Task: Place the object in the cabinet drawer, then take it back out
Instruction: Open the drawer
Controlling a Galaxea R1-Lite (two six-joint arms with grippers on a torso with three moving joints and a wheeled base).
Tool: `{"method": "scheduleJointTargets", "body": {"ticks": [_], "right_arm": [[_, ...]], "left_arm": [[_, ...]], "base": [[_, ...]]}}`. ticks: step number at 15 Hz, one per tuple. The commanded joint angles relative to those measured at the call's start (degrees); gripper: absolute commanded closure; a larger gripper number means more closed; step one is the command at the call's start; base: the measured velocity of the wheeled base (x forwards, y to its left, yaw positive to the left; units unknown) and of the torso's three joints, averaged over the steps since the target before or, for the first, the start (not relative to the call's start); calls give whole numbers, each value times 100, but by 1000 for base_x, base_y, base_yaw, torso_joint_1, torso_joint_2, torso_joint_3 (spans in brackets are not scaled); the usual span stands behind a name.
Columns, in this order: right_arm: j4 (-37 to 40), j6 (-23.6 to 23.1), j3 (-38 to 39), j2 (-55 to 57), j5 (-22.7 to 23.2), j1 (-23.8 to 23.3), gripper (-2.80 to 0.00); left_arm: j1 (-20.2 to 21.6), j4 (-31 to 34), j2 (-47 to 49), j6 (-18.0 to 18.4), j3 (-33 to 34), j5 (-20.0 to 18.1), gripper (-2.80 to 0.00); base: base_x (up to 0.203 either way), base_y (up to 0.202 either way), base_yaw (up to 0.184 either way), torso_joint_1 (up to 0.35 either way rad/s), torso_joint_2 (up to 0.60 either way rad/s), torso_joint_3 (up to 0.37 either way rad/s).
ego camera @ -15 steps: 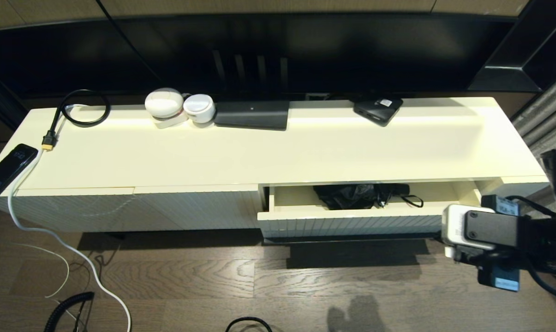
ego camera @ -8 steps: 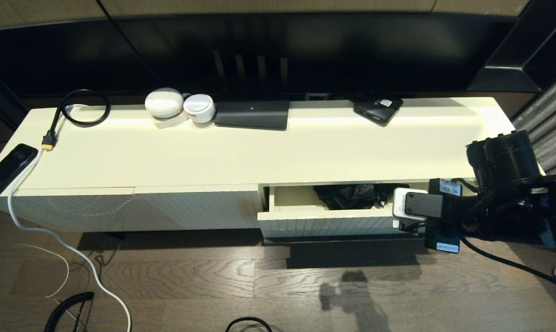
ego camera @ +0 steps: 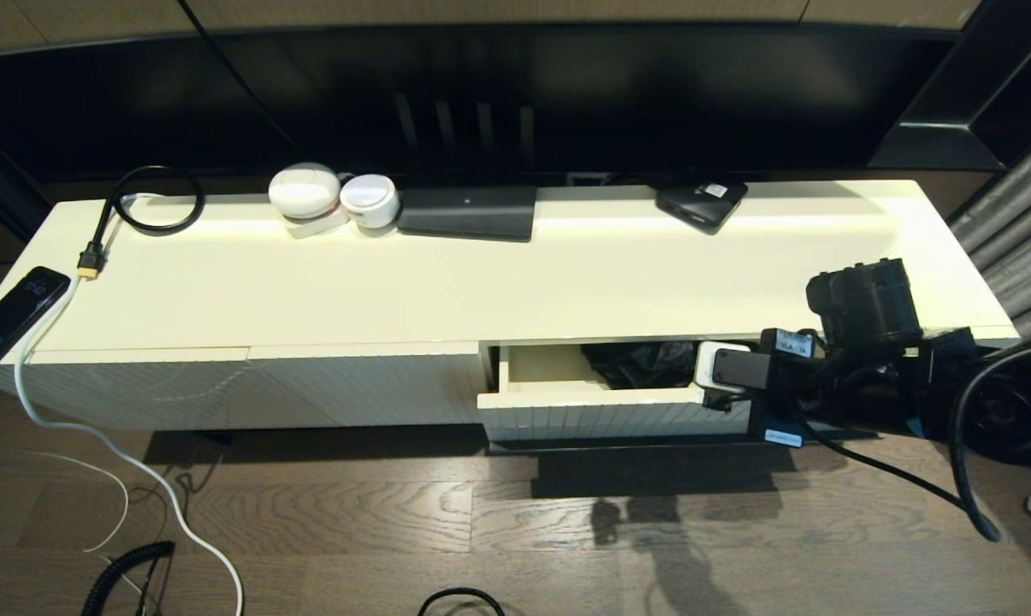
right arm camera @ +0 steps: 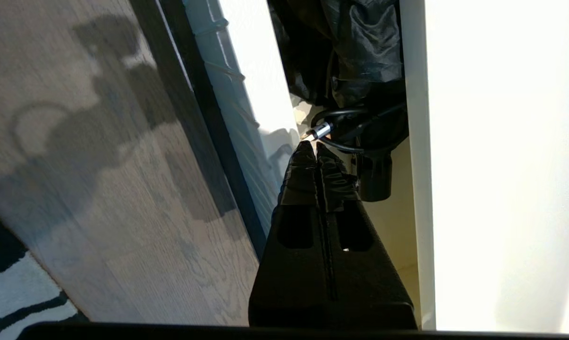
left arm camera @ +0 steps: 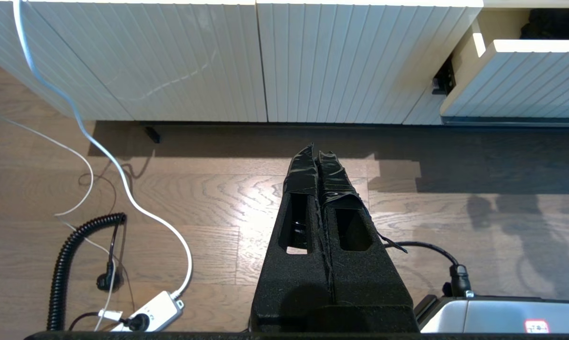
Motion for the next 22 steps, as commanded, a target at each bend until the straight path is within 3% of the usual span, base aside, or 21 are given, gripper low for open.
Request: {"method": "scheduleJointTargets", "body": {"ticks": [1,8,22], "right_arm": [[-20,-33,-78,263,-2,-53,0],[-267,-110,-440,583,18,-87,0],[-295,-348,-168,591,34,-52,0]], "left_arm": [[3,-2,0,-2,4,4,0],[0,-2,0,-2,3,4,0],[6,-2,1,-2,5,4,0]], "base": [[0,0,0,0,0,0],[0,0,0,0,0,0],[0,0,0,0,0,0]]}}
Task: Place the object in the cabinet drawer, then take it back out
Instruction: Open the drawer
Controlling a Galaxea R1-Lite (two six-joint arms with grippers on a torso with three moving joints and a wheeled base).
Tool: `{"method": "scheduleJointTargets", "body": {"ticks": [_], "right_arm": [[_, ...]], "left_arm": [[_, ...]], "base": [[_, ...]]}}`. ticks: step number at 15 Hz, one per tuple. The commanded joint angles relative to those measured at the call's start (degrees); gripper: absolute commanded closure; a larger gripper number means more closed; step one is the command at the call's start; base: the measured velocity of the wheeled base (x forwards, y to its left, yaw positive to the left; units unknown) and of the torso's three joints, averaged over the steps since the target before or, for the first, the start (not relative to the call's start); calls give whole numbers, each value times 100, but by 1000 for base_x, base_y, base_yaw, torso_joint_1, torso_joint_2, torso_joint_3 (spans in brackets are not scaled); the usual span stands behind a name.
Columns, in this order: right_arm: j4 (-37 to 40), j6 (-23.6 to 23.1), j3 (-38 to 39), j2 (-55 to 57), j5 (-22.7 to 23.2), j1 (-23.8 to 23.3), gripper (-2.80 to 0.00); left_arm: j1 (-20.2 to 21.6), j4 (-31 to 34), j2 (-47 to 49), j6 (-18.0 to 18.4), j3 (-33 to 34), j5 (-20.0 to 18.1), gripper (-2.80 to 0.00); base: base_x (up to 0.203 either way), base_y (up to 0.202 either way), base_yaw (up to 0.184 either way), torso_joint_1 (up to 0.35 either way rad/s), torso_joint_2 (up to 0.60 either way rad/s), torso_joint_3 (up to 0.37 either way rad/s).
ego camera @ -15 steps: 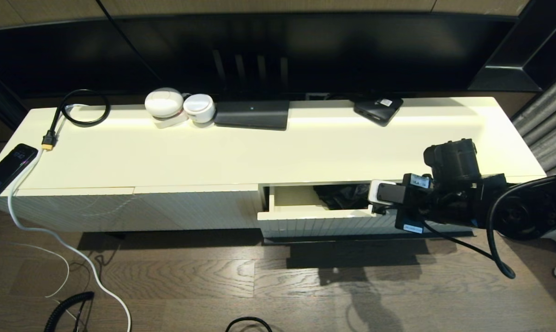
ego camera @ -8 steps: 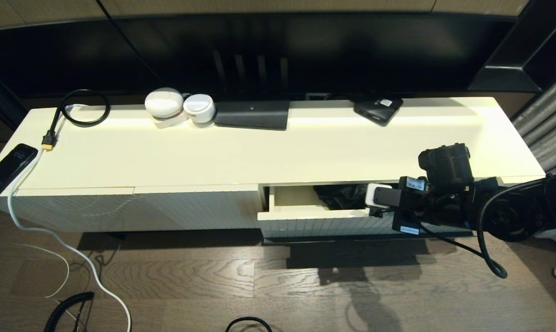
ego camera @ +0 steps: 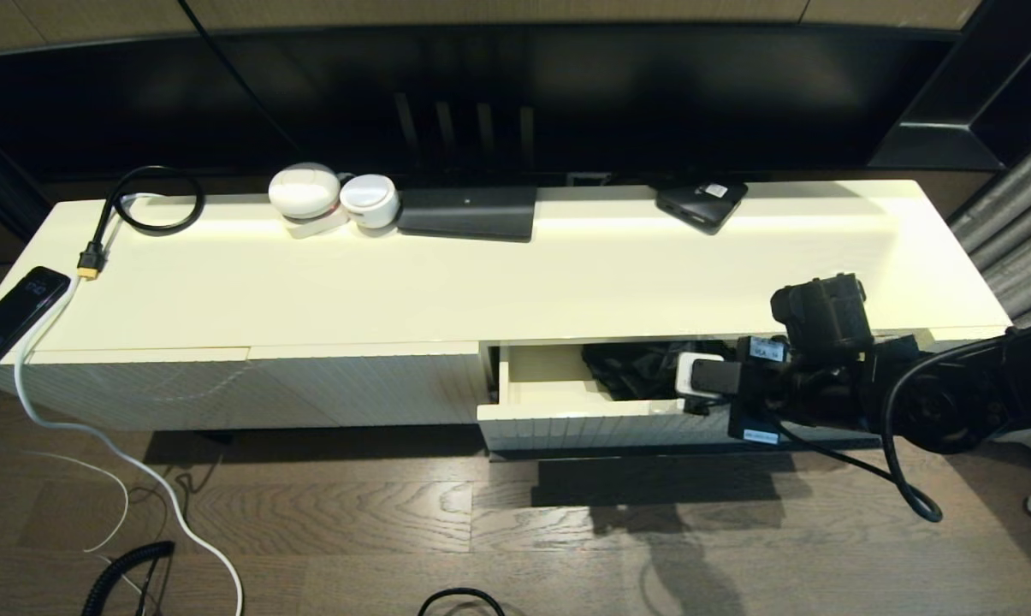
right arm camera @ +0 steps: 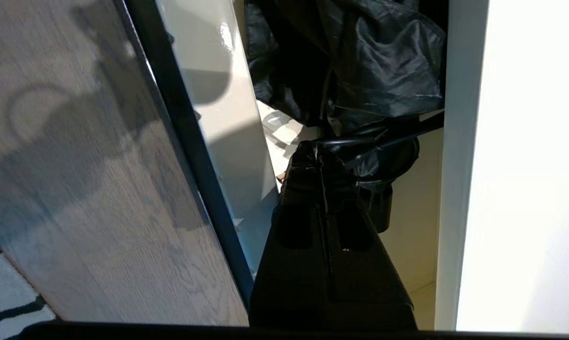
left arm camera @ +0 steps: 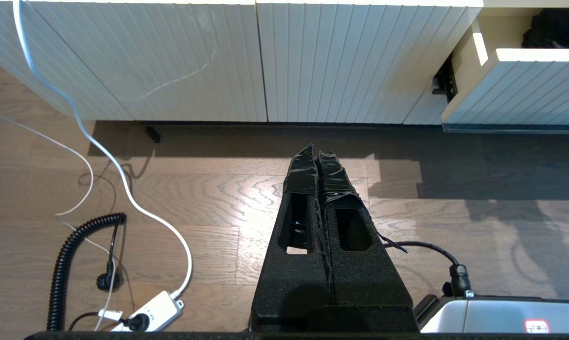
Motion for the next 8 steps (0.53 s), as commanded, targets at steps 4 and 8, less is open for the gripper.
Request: {"method": "scheduleJointTargets", "body": {"ticks": [4,8], "right_arm": [[31,-255,277,-208,6,45,0],[33,-313,521,-267,15,46,0]], "left_arm": [[-1,-5,0,-5,4,2,0],[-2,-5,0,-5,0,2,0]], "base": [[0,0,0,0,0,0],[0,0,0,0,0,0]]}}
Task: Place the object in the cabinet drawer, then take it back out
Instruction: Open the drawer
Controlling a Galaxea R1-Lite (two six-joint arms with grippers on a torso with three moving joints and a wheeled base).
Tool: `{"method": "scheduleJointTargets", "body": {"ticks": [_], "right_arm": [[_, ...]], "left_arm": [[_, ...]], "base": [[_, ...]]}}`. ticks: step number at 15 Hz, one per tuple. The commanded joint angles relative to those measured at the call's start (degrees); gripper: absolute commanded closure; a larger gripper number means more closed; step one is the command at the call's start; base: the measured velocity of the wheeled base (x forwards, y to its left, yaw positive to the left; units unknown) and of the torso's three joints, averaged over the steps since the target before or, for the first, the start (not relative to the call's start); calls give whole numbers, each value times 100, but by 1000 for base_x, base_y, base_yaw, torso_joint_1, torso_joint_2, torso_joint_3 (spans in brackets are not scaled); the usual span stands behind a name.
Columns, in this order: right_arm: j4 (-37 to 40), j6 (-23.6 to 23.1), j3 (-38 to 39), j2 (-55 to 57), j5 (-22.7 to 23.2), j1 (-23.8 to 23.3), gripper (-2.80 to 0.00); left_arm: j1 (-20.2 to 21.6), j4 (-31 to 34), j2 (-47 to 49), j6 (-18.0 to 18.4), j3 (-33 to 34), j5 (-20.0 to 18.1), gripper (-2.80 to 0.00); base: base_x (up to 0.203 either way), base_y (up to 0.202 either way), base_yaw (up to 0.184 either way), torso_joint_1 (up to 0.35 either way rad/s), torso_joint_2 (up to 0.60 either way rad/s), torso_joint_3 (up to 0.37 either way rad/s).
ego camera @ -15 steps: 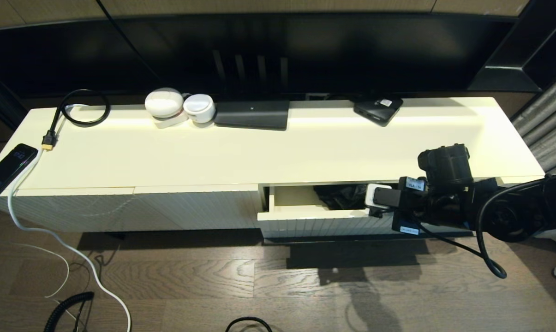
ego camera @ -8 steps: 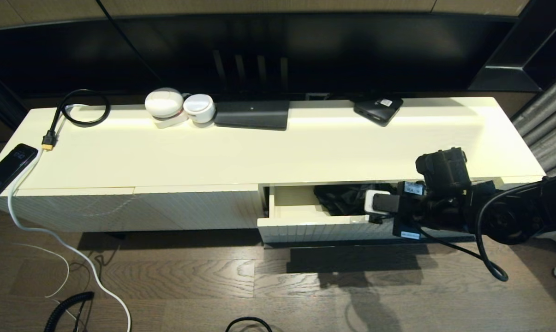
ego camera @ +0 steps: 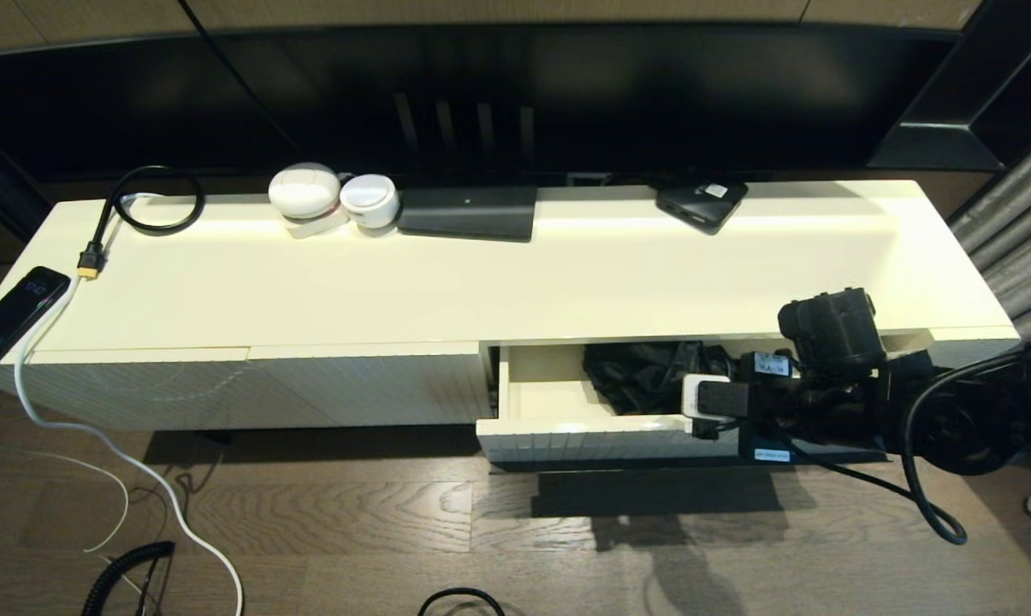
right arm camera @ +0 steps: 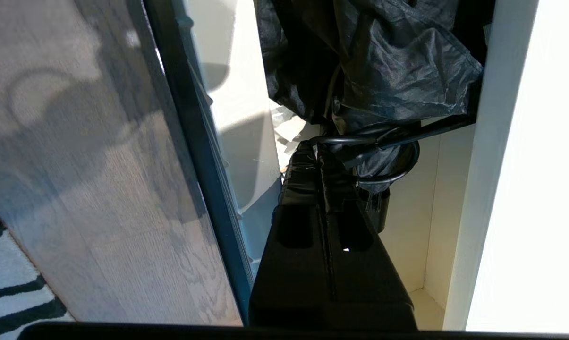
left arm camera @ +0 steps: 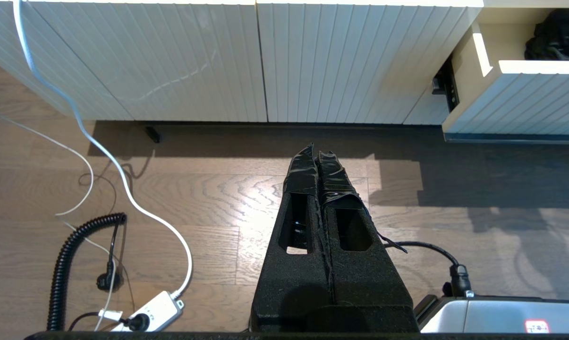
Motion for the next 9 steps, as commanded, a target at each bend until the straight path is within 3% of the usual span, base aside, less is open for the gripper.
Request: {"method": "scheduleJointTargets", "body": {"ticks": [1,9], "right_arm": [[17,-39,136,-93,6,1,0],[-2,-32,653,-311,12,36,0]], "left_arm": [[0,-5,0,-5,3,1,0],[1,-5,0,-5,1,1,0]], "base": [[0,0,0,0,0,0],[0,0,0,0,0,0]]}}
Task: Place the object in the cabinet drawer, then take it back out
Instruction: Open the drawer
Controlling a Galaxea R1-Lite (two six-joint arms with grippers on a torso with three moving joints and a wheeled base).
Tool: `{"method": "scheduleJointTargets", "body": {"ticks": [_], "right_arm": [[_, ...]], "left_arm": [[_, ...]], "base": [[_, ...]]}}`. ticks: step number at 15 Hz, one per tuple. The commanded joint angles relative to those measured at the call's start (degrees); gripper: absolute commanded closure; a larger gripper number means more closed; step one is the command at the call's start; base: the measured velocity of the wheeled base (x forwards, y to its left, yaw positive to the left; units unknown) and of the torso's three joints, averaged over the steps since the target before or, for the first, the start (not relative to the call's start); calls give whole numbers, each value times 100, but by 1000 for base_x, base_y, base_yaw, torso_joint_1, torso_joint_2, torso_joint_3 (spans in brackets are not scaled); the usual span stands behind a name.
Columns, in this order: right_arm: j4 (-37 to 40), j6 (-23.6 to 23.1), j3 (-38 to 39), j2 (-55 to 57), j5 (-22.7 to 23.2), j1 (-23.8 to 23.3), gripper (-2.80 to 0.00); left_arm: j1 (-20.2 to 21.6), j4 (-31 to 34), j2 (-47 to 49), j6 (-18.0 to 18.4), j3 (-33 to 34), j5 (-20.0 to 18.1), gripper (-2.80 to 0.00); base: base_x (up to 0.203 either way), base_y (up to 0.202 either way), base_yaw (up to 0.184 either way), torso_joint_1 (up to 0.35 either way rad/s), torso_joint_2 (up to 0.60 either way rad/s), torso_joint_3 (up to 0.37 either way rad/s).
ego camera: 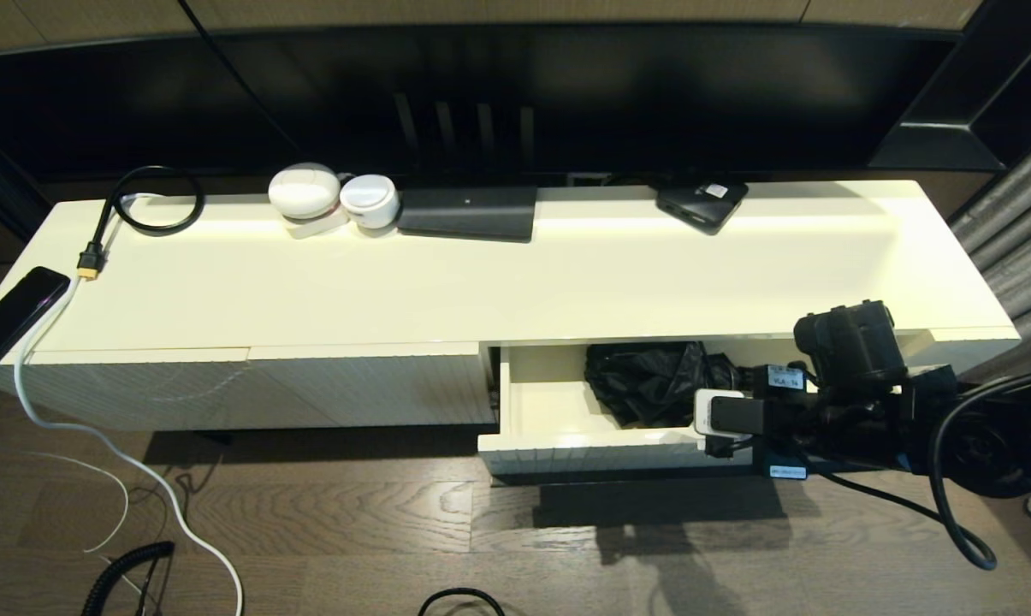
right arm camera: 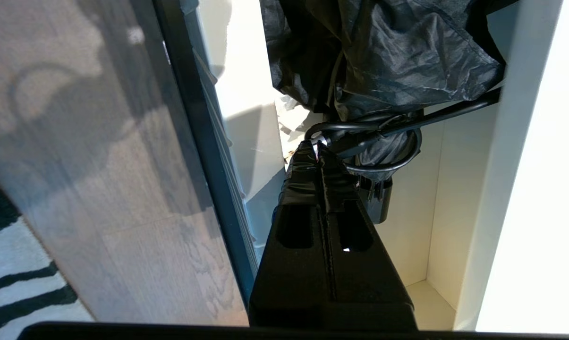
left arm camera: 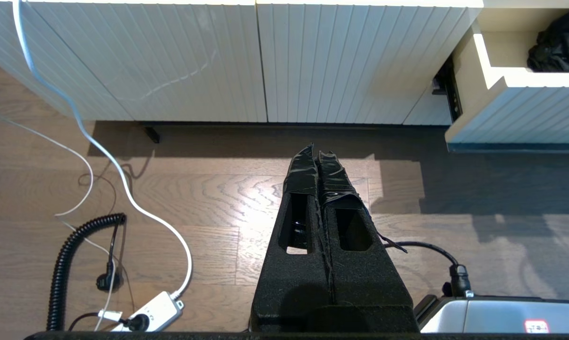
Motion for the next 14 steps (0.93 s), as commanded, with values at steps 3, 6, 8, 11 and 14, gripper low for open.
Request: {"method": "scheduleJointTargets", "body": {"ticks": [3,6,8,11,14], "right_arm": [[2,-25,222,-92,1,65,0],[8,-16,344,-162,1,146,0],[-9,7,448,-164,2,182,0],[-36,19,603,-220,-34,257,0],[-36,20,774,-329,-34,312,0]], "left_arm": [[0,-2,0,-2,3,2,0],[-2,-2,0,-2,5,2,0],[6,-2,0,-2,0,2,0],[-2,-2,0,-2,0,2,0],[6,-2,0,-2,8,2,0]], "base": [[0,0,0,0,0,0],[0,0,0,0,0,0],[0,0,0,0,0,0],[0,0,0,0,0,0],[0,0,0,0,0,0]]}}
